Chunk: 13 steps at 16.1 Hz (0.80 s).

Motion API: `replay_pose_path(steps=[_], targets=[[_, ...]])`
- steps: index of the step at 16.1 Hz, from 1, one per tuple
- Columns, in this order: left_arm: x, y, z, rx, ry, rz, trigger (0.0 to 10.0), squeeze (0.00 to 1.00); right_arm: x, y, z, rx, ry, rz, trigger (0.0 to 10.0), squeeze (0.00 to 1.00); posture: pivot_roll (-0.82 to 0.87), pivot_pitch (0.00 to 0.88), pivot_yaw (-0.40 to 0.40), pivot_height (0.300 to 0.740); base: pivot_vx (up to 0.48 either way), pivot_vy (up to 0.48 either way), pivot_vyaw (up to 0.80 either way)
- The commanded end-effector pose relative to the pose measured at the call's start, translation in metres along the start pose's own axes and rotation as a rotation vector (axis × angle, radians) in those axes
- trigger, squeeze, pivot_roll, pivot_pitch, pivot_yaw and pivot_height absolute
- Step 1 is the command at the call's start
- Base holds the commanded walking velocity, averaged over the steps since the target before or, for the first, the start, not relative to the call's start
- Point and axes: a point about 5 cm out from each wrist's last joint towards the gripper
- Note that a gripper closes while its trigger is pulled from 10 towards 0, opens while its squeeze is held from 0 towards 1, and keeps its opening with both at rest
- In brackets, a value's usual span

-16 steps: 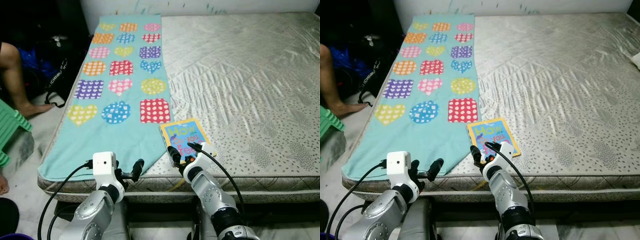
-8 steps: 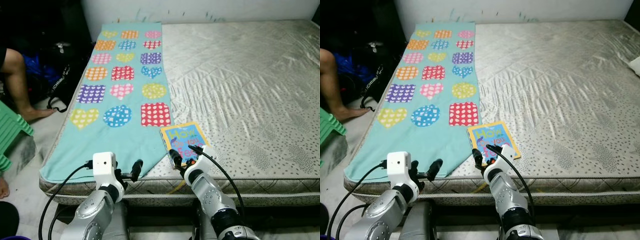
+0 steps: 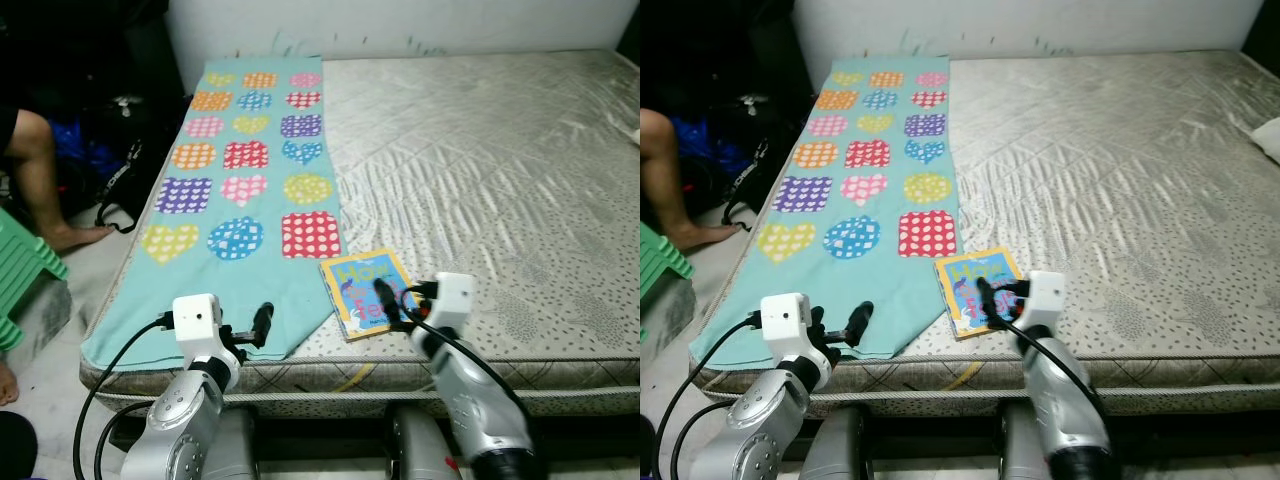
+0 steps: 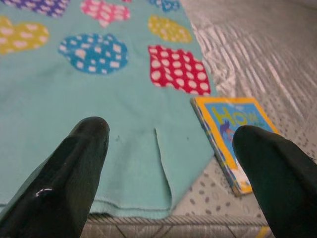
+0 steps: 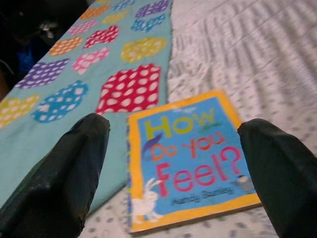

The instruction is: Clean up the room

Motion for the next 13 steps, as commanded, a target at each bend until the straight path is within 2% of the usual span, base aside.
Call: replay_pose_path(steps=[1,4,13], targets=[[-0.001,0.006,0.006,-0.018,0.030,-0.040,10.0,0.00,0.003,0.010,0.005,0.030,0.014,-0.041,10.0,0.00,-0.03,0.000,0.054,0.590,0.000,0.000,0.00],[-0.005,0.008,0.011,-0.043,0.029,-0.058,10.0,0.00,0.015,0.015,-0.001,0.059,-0.003,-0.052,10.0,0.00,-0.05,0.000,0.057,0.590,0.000,0.000,0.00],[-0.016,0.009,0.012,-0.058,0.034,-0.069,10.0,0.00,0.011,0.008,-0.007,0.041,-0.036,-0.001,10.0,0.00,-0.06,0.000,0.051,0.590,0.000,0.000,0.00]])
Point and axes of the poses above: a point about 5 cm out from each wrist's last joint towards the gripper, its own x axis pointing back from the gripper into the wrist, its own y axis along the axis of the wrist's last joint, z = x × y, and after that the axes turned 3 degrees about -x, right-handed
